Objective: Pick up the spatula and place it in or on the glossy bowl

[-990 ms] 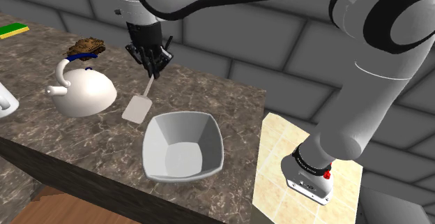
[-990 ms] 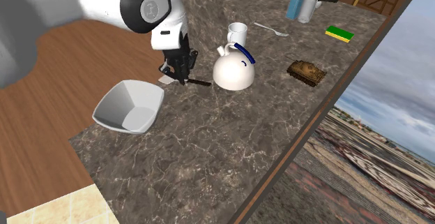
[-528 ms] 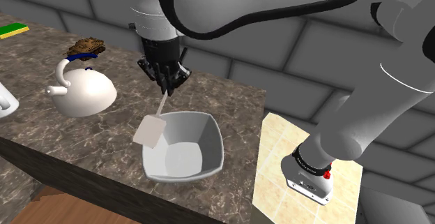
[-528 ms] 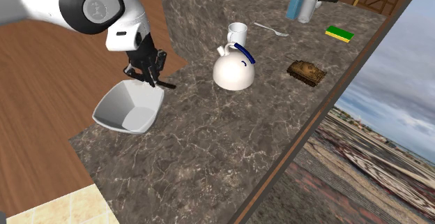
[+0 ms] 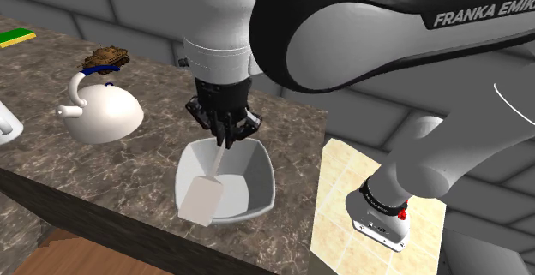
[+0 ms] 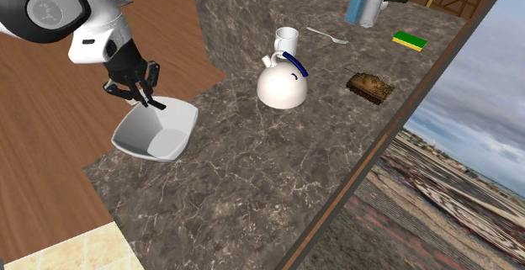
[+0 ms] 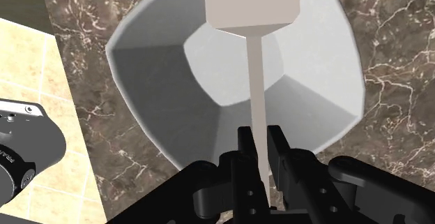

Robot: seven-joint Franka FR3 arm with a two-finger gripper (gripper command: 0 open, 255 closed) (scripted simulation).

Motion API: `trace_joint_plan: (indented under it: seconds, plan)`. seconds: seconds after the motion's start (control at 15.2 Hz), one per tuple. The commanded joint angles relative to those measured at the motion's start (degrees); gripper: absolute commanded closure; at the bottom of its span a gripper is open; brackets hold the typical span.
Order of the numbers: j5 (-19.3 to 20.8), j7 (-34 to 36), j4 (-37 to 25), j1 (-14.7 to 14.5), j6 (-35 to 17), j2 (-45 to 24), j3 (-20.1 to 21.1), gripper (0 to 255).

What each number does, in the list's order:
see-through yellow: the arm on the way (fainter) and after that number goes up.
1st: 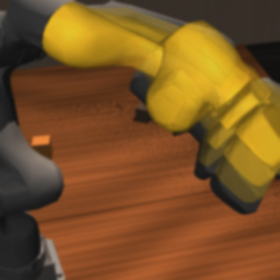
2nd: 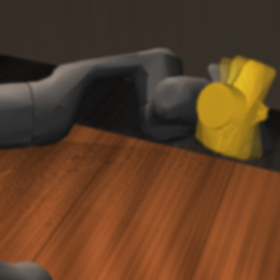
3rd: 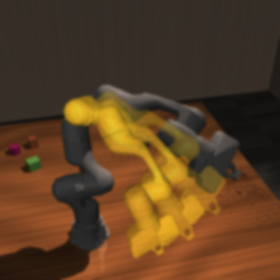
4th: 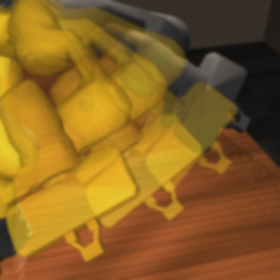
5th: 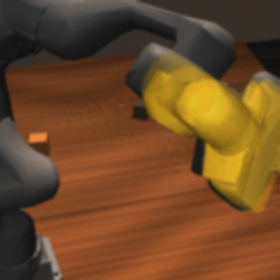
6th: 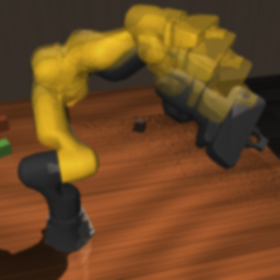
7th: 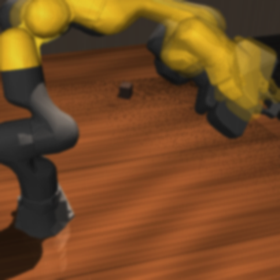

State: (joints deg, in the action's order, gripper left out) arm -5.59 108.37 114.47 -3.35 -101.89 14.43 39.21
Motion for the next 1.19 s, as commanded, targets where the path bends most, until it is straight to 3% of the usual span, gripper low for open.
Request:
trace_joint_plan:
  seconds: [0.0,0.92,1.12]
  plan:
    - [-0.6,0.4,2.0,-0.4,-1.3,0.8,0.3,255]
    - [0.1,1.7,10.9,-0.5,-12.1,-1.5,2.0,255]
    - [0.1,1.7,10.9,-0.5,-12.1,-1.5,2.0,255]
